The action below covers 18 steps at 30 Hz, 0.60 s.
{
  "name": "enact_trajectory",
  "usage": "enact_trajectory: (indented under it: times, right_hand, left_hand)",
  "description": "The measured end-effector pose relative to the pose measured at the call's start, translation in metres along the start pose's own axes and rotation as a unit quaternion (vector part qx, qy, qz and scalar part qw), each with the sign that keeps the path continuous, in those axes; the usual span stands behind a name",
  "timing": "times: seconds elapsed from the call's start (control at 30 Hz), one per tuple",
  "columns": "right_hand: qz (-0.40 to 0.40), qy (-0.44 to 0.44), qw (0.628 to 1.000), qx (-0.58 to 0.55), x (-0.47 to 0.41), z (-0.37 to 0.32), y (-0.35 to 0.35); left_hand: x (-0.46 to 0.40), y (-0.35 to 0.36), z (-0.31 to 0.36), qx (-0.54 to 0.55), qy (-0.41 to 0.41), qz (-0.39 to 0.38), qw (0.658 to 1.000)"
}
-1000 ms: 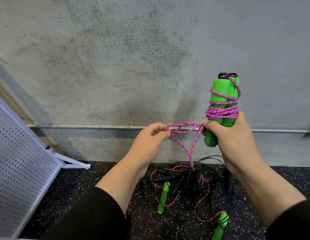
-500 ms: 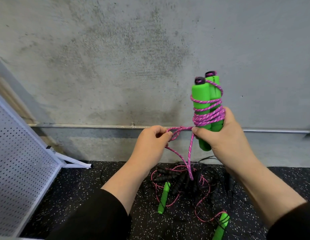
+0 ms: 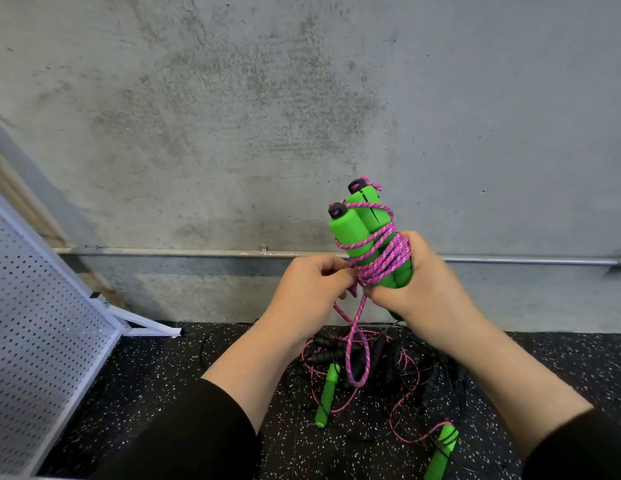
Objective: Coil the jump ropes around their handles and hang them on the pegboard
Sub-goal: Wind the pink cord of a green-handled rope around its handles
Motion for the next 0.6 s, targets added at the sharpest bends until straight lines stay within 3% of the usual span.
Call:
enact_trajectory:
  times: [0.2, 0.27, 0.4, 0.6]
  right_hand:
    - [0.001, 0.004, 0.999, -0.038, 0.002, -0.005, -0.001]
    - [0.015, 0.024, 0.994, -0.109, -0.001, -0.004, -0.003]
    - [0.033, 0.052, 0.949, -0.308, -0.008, 0.000, -0.016]
    - [-0.020, 0.049, 0.914, -0.403, -0.006, -0.004, -0.015]
  left_hand:
    - [0.001, -0.002, -0.001, 0.058, -0.022, 0.031, 0.998]
    - [-0.001, -0.008, -0.005, 0.048, -0.038, 0.067, 0.996]
    - [-0.002, -0.019, -0.013, 0.081, -0.094, 0.116, 0.986]
    - [-0.002, -0.013, -0.011, 0.223, -0.122, 0.125, 0.959]
Point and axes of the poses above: each hand's wrist, its own x-axis away from the middle knuckle, its own y-axis out of the palm, z = x × y, the point moved 2 cm from there along -x, towards the middle knuckle, and after that the axes turned 14 degrees about y, right-handed, at the moved point
